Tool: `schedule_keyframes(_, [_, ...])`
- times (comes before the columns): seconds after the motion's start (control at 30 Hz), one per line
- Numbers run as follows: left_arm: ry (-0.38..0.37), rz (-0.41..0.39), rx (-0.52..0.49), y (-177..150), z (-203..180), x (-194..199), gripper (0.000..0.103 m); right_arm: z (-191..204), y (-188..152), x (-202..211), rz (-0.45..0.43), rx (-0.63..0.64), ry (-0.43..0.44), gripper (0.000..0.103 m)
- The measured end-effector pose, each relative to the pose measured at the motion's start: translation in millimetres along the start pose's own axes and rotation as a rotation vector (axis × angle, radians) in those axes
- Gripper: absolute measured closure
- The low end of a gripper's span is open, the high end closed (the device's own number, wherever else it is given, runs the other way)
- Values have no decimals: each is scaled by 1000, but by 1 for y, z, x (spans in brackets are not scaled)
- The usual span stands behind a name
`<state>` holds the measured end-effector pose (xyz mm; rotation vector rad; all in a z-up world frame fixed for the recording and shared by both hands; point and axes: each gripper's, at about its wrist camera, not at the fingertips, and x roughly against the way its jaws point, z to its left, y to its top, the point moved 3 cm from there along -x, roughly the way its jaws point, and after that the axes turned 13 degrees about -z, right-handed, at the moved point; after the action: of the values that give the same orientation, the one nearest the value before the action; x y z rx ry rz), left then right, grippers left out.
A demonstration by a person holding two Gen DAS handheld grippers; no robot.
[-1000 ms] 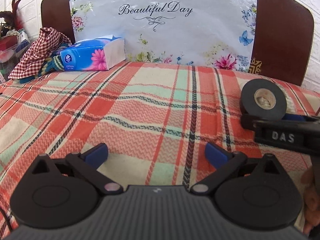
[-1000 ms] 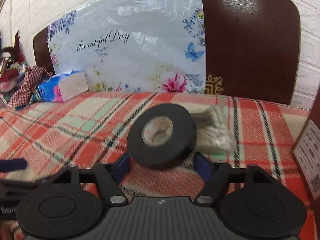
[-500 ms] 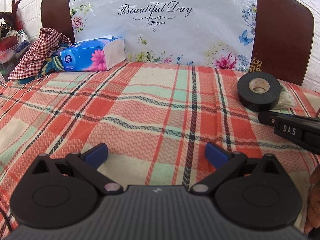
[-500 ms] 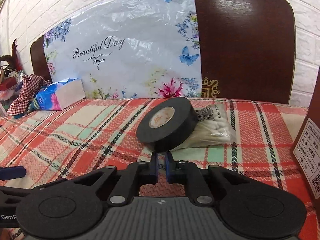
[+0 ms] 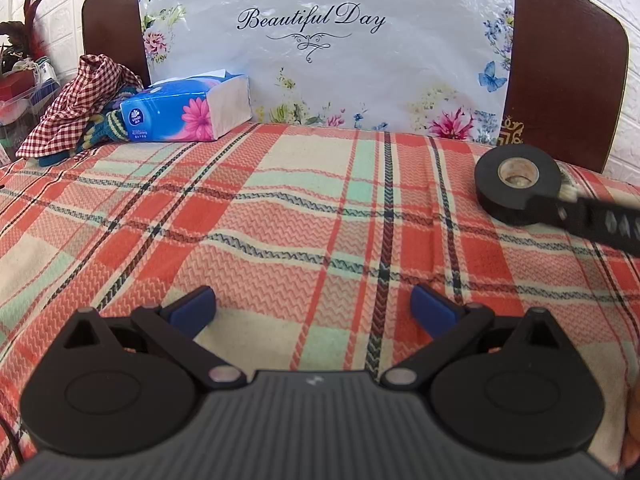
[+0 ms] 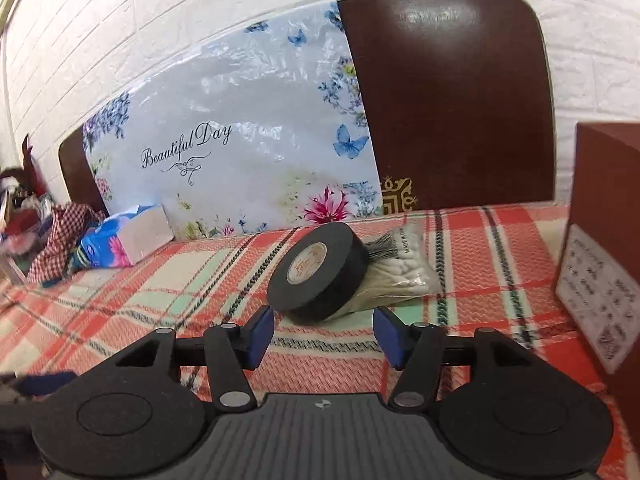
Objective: Organize objects
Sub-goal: 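Move the right gripper to the black tape roll, then grasp the black tape roll with the right gripper and set it flat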
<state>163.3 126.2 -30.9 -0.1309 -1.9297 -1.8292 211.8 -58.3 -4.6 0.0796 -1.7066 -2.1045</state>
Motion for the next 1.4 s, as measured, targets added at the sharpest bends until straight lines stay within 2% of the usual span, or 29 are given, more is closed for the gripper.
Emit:
schedule_keyframes(0.17, [-1, 0, -1, 0, 0, 0, 0, 2, 7, -27, -5, -16, -11, 42])
schedule_keyframes(0.23, [-1, 0, -1, 0, 0, 0, 0, 6, 2, -39, 50, 6, -5, 55])
schedule_keyframes(0.27, [-1, -1, -1, 0, 0, 0, 0, 6, 2, -39, 51, 3, 7, 59])
schedule_keyframes(0.43, [-2, -1, -2, 0, 0, 0, 0, 7, 0, -32, 42, 3, 24, 70])
schedule_keyframes(0.57, [-2, -1, -2, 0, 0, 0, 0, 12, -5, -15, 48, 10, 41, 80])
schedule_keyframes(0.8, [-1, 0, -2, 0, 0, 0, 0, -3, -16, 26, 86, -65, 40, 82])
schedule_keyframes(1.17, [2, 1, -9, 1, -1, -1, 0, -25, -38, 121, 155, -118, 78, 83])
schedule_keyframes(1.4, [21, -2, -29, 0, -3, 3, 0, -36, -45, 160, 148, -155, 47, 84])
